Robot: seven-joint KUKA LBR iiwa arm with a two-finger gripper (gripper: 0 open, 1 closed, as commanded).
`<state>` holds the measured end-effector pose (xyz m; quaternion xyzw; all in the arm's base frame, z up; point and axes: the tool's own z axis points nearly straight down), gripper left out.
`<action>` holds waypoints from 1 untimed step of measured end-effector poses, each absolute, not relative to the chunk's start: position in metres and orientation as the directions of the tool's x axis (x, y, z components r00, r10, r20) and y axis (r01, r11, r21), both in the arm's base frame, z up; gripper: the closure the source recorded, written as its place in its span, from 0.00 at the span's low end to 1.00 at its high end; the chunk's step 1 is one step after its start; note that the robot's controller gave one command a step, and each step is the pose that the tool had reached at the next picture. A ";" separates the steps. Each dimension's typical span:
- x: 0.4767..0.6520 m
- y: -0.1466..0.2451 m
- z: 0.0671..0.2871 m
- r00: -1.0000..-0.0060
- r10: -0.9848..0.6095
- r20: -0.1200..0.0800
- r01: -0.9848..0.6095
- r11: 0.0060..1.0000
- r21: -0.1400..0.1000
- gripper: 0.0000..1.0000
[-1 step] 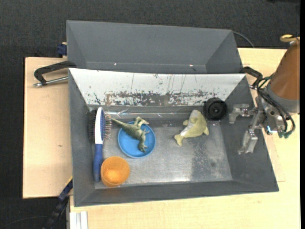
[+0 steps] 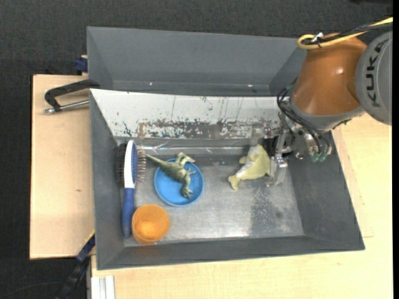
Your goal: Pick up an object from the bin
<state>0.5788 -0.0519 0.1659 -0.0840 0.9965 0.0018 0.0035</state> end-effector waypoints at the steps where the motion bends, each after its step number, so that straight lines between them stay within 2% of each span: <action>1: 0.589 -0.034 0.068 -0.934 -0.358 0.003 -0.358 0.934 0.003 0.00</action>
Offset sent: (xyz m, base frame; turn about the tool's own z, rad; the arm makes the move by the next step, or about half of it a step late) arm 0.0109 0.0166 -0.0959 -0.1979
